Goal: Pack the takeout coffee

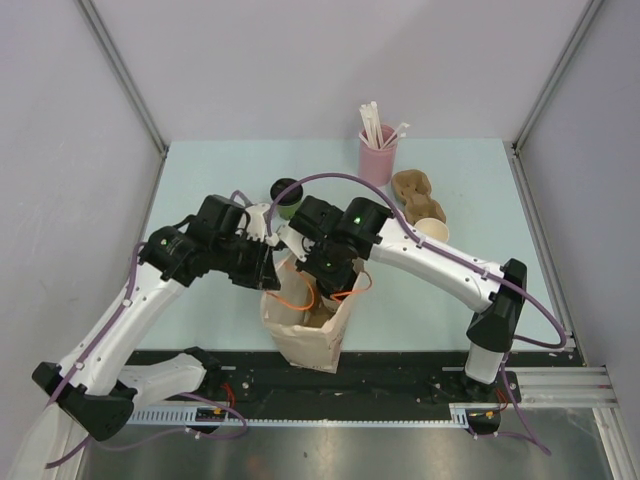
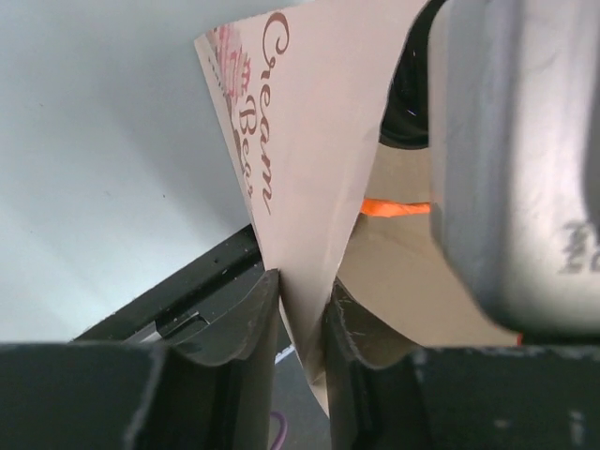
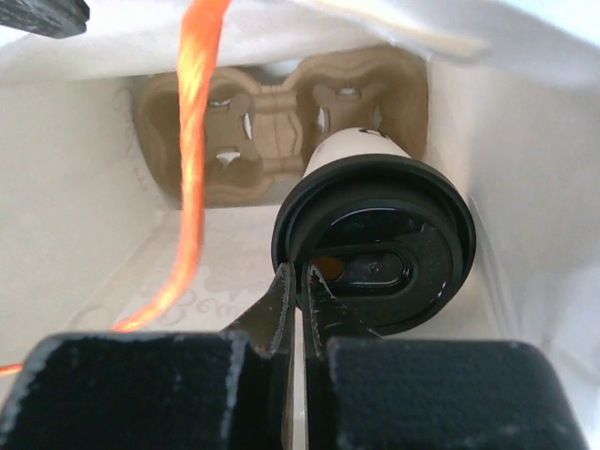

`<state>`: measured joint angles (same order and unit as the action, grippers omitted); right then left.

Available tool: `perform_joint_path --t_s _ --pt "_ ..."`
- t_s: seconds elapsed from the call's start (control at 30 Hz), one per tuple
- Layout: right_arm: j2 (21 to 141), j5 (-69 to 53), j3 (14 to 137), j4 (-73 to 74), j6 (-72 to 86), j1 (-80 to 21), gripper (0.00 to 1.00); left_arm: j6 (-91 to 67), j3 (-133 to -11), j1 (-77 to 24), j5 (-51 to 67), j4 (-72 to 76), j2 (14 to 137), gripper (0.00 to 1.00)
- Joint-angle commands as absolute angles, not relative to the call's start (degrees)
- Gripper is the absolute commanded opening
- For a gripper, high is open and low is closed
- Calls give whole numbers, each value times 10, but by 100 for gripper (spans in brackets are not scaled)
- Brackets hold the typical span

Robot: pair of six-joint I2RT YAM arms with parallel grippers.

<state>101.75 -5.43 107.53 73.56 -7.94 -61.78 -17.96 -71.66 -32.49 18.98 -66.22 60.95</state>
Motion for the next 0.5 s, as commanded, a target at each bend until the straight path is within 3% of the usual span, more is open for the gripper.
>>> perform_joint_path --t_s 0.0,0.47 --pt "1053 -76 1109 671 -140 -651 0 -169 -731 -344 303 -596 609 26" --pt "1085 -84 1104 642 -184 -653 0 -171 -788 -344 298 -591 630 2"
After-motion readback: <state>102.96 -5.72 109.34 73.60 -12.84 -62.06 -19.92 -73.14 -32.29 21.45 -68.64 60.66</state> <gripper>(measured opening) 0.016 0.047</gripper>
